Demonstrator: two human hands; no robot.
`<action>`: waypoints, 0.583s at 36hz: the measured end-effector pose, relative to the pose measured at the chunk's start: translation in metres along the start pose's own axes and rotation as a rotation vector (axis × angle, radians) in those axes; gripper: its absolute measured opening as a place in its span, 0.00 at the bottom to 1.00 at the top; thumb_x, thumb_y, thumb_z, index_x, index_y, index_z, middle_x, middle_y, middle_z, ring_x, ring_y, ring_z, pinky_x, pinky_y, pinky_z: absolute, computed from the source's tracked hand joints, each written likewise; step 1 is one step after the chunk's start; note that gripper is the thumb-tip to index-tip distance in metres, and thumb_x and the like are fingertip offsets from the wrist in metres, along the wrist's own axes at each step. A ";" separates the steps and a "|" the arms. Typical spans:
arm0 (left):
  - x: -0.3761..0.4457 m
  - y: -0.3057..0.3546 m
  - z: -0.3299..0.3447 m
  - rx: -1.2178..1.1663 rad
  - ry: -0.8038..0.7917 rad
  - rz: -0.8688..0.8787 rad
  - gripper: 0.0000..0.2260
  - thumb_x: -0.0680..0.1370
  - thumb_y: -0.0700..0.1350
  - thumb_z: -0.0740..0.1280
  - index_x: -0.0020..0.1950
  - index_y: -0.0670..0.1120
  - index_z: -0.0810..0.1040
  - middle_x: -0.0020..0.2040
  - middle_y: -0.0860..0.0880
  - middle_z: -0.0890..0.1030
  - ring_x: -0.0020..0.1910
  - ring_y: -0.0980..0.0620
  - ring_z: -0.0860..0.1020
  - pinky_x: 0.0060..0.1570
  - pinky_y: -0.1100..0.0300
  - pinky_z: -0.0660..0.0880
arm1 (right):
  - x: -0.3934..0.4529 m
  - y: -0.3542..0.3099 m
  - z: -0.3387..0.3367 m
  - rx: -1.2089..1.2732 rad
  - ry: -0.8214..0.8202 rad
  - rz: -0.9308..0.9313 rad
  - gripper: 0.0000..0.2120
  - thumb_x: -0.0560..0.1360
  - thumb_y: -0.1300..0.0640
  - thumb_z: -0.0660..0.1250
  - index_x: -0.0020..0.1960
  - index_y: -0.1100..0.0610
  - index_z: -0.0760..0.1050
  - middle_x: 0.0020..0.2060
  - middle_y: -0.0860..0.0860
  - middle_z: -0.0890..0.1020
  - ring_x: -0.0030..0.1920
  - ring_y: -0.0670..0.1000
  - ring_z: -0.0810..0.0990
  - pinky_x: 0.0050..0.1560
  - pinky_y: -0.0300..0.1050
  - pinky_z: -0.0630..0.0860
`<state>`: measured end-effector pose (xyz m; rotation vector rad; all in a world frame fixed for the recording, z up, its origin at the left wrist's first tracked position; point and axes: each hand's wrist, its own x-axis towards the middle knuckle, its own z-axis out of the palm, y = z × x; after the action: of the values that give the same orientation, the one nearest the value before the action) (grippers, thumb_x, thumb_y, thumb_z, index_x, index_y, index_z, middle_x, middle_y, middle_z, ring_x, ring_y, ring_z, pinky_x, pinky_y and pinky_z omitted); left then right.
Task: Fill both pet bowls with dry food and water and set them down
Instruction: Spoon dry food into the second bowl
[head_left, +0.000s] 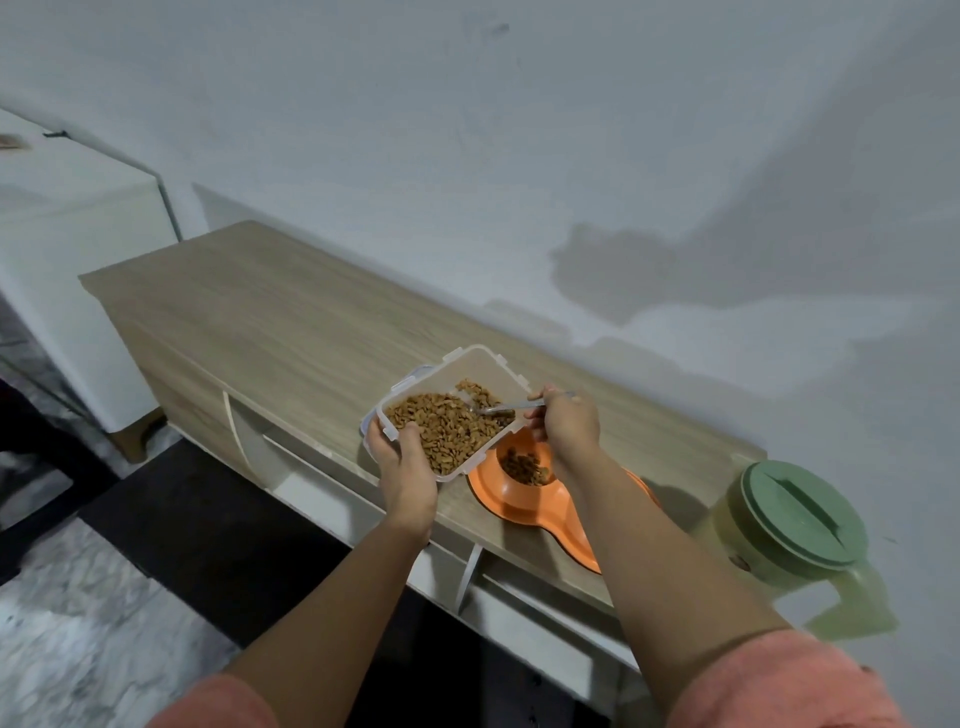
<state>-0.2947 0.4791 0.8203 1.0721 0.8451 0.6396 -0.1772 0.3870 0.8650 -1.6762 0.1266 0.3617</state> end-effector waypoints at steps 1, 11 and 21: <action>0.001 -0.001 0.000 -0.005 0.008 -0.003 0.24 0.82 0.47 0.56 0.77 0.56 0.53 0.56 0.53 0.66 0.55 0.47 0.73 0.52 0.54 0.72 | 0.000 0.001 -0.001 0.028 0.013 0.011 0.14 0.80 0.60 0.57 0.38 0.59 0.75 0.28 0.55 0.77 0.25 0.50 0.71 0.25 0.41 0.67; 0.005 -0.007 -0.004 -0.087 0.010 -0.033 0.25 0.83 0.47 0.55 0.77 0.57 0.51 0.68 0.43 0.71 0.58 0.46 0.74 0.53 0.55 0.71 | 0.000 -0.005 -0.007 0.175 0.083 0.036 0.14 0.81 0.59 0.57 0.39 0.60 0.74 0.29 0.55 0.75 0.25 0.48 0.69 0.25 0.39 0.67; 0.008 -0.011 -0.008 -0.083 0.027 -0.053 0.24 0.83 0.47 0.55 0.78 0.55 0.51 0.69 0.42 0.70 0.58 0.46 0.74 0.53 0.55 0.71 | -0.001 -0.006 -0.013 0.241 0.125 0.062 0.13 0.80 0.61 0.55 0.41 0.60 0.74 0.29 0.55 0.75 0.26 0.48 0.70 0.26 0.38 0.67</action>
<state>-0.2963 0.4858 0.8062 0.9647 0.8601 0.6403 -0.1746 0.3753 0.8727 -1.4580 0.3036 0.2766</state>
